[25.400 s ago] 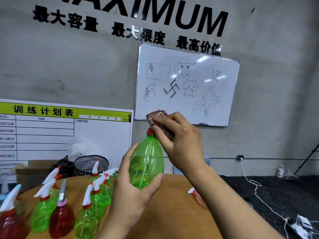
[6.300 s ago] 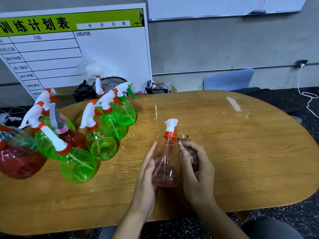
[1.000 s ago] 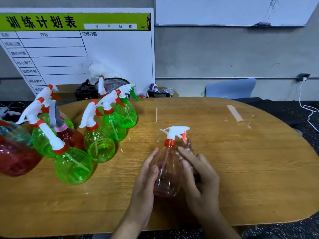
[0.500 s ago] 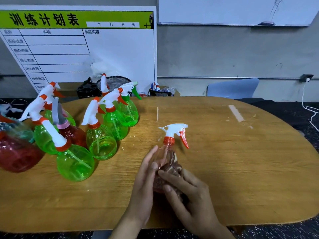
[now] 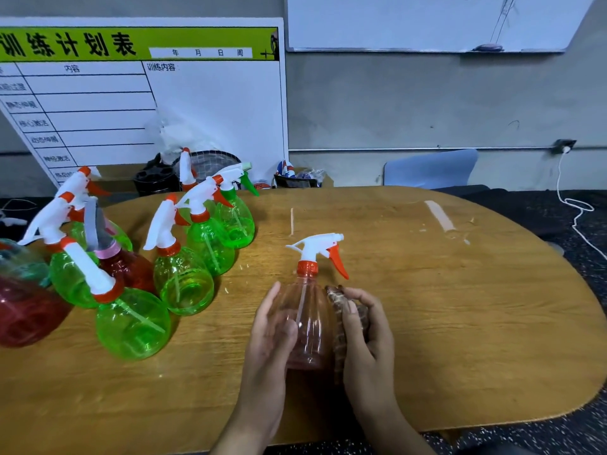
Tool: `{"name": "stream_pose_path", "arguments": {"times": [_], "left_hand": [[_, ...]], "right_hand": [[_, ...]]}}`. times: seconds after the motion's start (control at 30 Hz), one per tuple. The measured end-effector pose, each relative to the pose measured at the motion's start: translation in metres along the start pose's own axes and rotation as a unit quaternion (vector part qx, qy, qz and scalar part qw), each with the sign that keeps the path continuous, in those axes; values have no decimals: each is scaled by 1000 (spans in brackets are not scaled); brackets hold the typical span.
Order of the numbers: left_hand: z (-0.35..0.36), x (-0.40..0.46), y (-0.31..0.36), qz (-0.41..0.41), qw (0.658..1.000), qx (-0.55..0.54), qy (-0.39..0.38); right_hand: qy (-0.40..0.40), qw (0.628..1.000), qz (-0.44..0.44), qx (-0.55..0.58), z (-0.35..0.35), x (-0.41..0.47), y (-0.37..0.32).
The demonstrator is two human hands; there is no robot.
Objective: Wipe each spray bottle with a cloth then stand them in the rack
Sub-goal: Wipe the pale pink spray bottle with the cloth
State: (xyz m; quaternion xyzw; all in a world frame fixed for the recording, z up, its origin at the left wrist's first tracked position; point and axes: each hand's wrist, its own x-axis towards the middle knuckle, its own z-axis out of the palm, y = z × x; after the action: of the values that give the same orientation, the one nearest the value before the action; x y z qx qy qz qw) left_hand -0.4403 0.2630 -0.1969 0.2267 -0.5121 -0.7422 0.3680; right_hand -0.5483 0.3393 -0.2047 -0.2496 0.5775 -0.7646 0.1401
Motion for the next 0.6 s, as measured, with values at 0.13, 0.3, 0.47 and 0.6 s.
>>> {"name": "stream_pose_path", "arguments": {"times": [0.13,0.3,0.47,0.6], "left_hand": [[1,-1,1,-7,1000,-2,2],[2,0,2,-21,1000,13,2],[3,-3,5,-15,999,34,-4],[0,-2,2,-5,997,73,-30]], "right_hand": [[-35,999,-14,-14,-2,-4,3],[-49,997,-39,-38,-5,-6,3],[-41,996,-56,-50,-2,-7,-3],[-51,994,-77,-61,-3,-6,-5]]}}
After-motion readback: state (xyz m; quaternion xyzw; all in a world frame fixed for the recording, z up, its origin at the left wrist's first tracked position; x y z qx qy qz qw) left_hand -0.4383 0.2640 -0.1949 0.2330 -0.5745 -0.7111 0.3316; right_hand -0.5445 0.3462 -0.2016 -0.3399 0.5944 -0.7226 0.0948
